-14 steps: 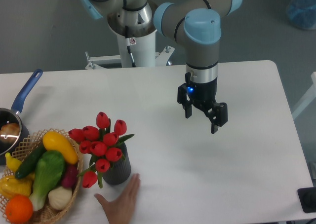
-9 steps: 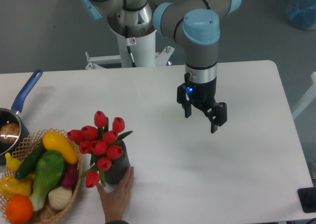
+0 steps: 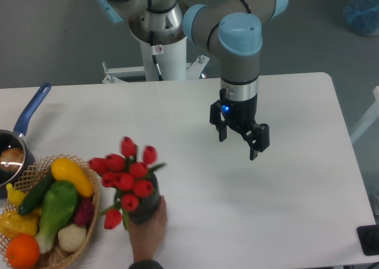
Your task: Pick up the flowers from the vase
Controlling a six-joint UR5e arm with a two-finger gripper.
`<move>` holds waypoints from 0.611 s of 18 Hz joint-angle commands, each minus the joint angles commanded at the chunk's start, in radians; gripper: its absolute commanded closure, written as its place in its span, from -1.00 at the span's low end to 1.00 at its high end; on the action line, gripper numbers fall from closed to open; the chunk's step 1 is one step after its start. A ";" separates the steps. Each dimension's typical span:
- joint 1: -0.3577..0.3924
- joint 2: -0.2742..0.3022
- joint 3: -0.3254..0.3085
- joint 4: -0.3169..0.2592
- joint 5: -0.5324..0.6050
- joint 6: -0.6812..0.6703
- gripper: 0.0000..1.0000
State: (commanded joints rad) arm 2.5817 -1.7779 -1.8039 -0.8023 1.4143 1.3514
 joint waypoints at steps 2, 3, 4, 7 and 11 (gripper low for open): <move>-0.002 0.000 -0.017 0.001 -0.003 0.000 -1.00; -0.002 0.000 -0.026 0.000 -0.003 0.009 -1.00; 0.000 0.000 -0.043 0.000 -0.003 0.009 -1.00; 0.003 -0.003 -0.049 0.005 -0.079 0.000 -1.00; 0.003 -0.028 -0.006 0.008 -0.221 -0.090 -1.00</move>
State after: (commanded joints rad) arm 2.5848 -1.8055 -1.8102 -0.7946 1.1936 1.2612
